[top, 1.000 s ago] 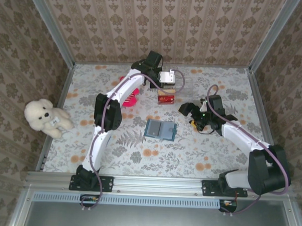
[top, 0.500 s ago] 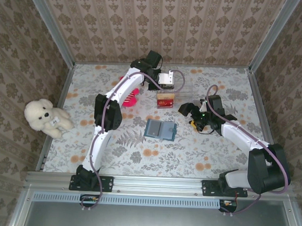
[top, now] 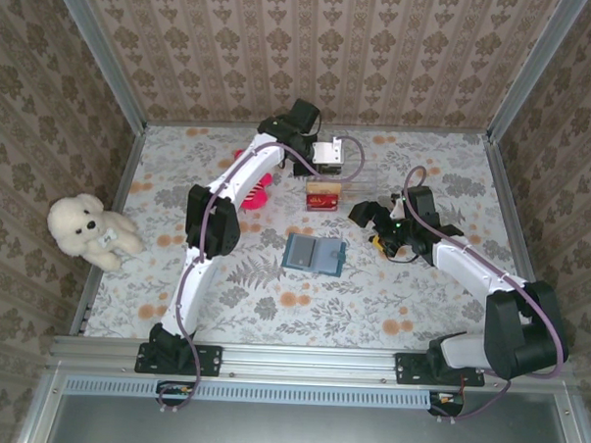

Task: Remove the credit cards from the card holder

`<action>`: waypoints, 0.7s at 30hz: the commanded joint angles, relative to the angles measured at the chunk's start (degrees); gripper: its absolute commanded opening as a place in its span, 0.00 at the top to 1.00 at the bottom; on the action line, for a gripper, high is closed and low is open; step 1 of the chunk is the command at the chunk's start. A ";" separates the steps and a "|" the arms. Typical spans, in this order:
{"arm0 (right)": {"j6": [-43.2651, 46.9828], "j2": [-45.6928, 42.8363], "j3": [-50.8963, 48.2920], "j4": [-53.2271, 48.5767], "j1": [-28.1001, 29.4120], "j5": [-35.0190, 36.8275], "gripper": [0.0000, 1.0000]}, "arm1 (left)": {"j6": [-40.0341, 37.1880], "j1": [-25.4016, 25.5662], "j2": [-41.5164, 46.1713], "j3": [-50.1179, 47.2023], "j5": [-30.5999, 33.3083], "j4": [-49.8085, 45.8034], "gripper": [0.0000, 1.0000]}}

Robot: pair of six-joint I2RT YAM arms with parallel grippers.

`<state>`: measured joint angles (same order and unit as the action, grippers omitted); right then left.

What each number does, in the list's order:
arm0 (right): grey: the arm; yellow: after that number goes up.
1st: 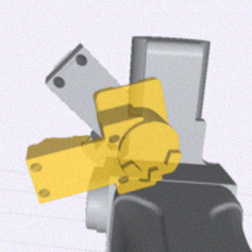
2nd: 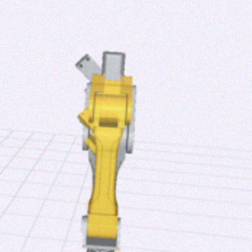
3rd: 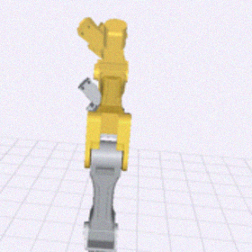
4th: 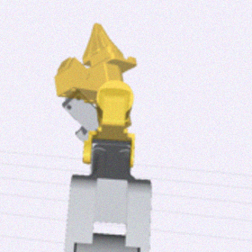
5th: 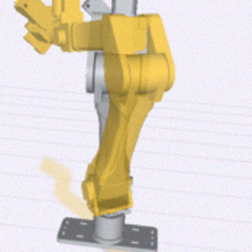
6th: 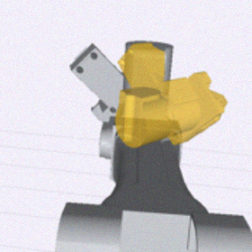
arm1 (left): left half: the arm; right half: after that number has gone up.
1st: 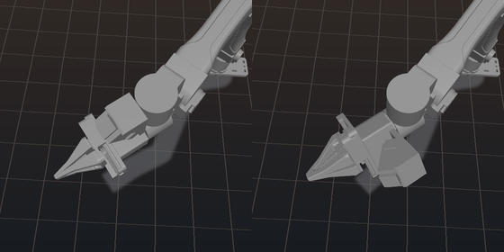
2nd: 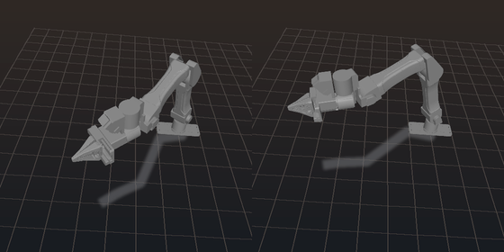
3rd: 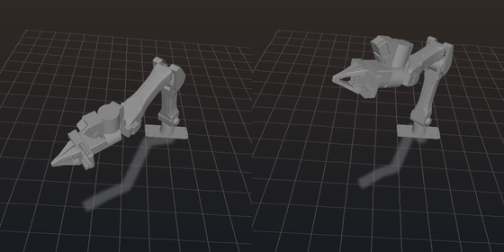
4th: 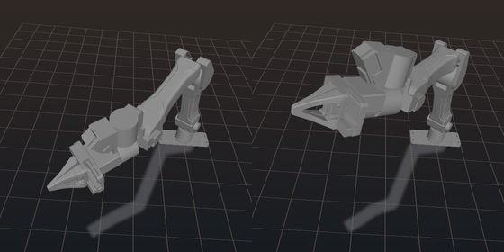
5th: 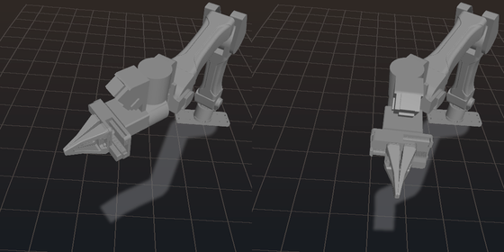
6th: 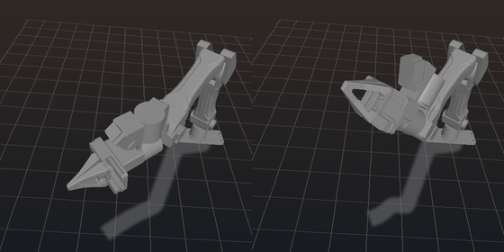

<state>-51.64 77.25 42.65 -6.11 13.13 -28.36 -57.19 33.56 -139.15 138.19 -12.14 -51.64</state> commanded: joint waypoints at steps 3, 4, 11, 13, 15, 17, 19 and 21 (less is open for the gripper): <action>-1.01 0.62 -0.52 1.01 -0.34 -1.66 0.00 | 0.94 0.63 -0.24 0.24 0.97 1.63 0.97; -1.00 0.75 -0.47 1.10 -0.34 -1.79 0.00 | 0.94 0.63 -0.21 0.24 1.14 1.79 0.97; -0.92 0.73 -0.20 0.98 -0.38 -2.05 0.00 | 0.89 0.71 -0.15 -0.03 2.14 1.86 0.86; -1.00 0.65 -0.28 1.10 -0.41 -2.05 0.00 | 1.18 0.64 0.02 0.05 2.20 1.65 0.80; -1.08 0.62 -0.44 1.21 -0.35 -2.06 0.00 | 1.44 0.62 0.41 -0.02 1.83 1.39 0.78; -1.26 0.64 -0.60 1.38 -0.39 -2.05 0.00 | 1.72 0.54 0.98 0.08 1.23 1.12 0.77; -1.27 0.62 -0.64 1.48 -0.45 -2.05 0.00 | 2.35 0.36 1.67 0.09 0.23 0.98 0.77; -1.21 0.57 -0.55 1.15 -0.38 -1.89 0.00 | 3.43 -0.03 2.68 -0.03 -1.52 0.75 0.76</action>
<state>-52.07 77.65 42.63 -5.78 13.13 -29.19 -55.90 34.26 -139.13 138.19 -10.94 -49.93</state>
